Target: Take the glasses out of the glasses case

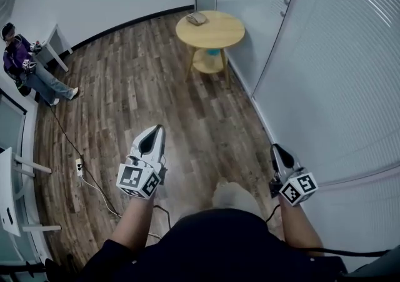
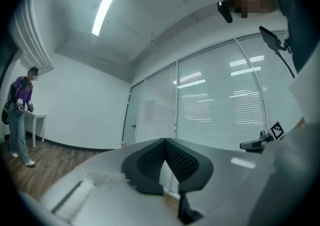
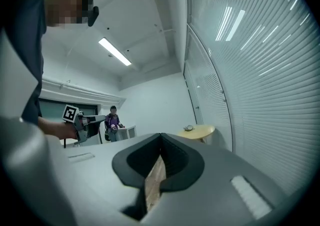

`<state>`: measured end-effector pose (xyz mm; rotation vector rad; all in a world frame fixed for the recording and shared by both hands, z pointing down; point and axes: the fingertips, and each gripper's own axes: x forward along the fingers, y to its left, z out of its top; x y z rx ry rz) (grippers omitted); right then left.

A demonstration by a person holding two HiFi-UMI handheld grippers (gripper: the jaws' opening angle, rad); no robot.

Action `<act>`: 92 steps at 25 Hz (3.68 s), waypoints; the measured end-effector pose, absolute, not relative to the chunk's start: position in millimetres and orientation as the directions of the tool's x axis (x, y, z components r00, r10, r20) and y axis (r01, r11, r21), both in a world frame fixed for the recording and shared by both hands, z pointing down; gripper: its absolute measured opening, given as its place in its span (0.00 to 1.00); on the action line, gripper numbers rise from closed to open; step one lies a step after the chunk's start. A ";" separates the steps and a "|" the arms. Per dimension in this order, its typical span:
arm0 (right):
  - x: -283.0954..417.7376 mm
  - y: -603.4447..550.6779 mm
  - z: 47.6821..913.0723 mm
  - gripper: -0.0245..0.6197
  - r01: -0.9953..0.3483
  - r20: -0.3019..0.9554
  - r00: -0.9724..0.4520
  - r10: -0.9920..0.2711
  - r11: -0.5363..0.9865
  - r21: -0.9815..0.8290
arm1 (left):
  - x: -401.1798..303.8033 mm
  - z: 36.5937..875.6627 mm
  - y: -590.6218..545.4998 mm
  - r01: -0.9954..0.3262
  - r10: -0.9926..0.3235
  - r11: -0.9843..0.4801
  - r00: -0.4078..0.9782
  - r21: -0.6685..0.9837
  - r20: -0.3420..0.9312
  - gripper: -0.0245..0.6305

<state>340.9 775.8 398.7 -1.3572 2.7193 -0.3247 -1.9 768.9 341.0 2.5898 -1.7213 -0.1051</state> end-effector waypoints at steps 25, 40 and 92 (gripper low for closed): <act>284.6 332.8 404.3 0.05 -0.659 0.090 -0.748 -0.658 0.716 -0.231 | -42.8 327.7 387.4 -0.975 -0.975 -0.221 0.221 0.010 0.006 0.05; 260.8 169.1 427.8 0.05 -0.706 0.121 -0.696 -0.707 0.646 -0.289 | -50.9 350.0 189.1 -0.950 -0.948 -0.314 0.312 -0.008 0.063 0.05; 21.4 -358.8 409.0 0.05 -0.574 0.114 -0.814 -0.570 0.756 -0.314 | -195.6 337.1 -319.3 -0.939 -0.939 -0.333 0.322 -0.081 0.122 0.05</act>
